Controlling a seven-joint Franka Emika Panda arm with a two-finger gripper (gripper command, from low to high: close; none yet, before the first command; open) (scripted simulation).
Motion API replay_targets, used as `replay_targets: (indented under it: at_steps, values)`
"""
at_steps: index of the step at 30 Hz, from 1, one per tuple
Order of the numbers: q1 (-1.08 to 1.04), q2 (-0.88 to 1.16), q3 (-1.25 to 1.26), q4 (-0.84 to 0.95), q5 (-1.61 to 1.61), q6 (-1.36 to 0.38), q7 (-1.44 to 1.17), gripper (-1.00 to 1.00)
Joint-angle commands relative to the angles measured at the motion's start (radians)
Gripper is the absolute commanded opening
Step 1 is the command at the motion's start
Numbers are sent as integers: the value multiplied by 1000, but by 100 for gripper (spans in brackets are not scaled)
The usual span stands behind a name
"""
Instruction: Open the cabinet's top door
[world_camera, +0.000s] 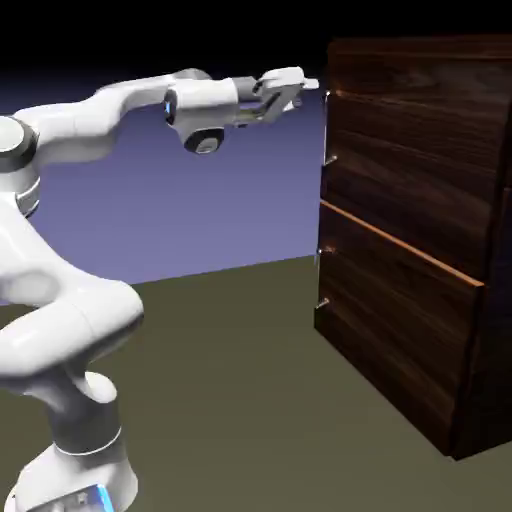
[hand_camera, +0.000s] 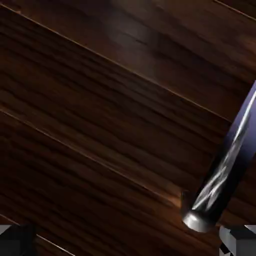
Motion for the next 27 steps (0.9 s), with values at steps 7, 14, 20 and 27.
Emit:
replay_targets:
  at_steps: [7, 14, 20, 27]
  values:
    - [-137, -36, 141, 108, 168, 17, 187, 0]
    - [-250, -64, 168, 183, 169, -38, 212, -100]
    - [-101, -258, -22, -31, 295, -287, 212, -100]
    - [38, -459, -174, -284, 377, -567, 212, -100]
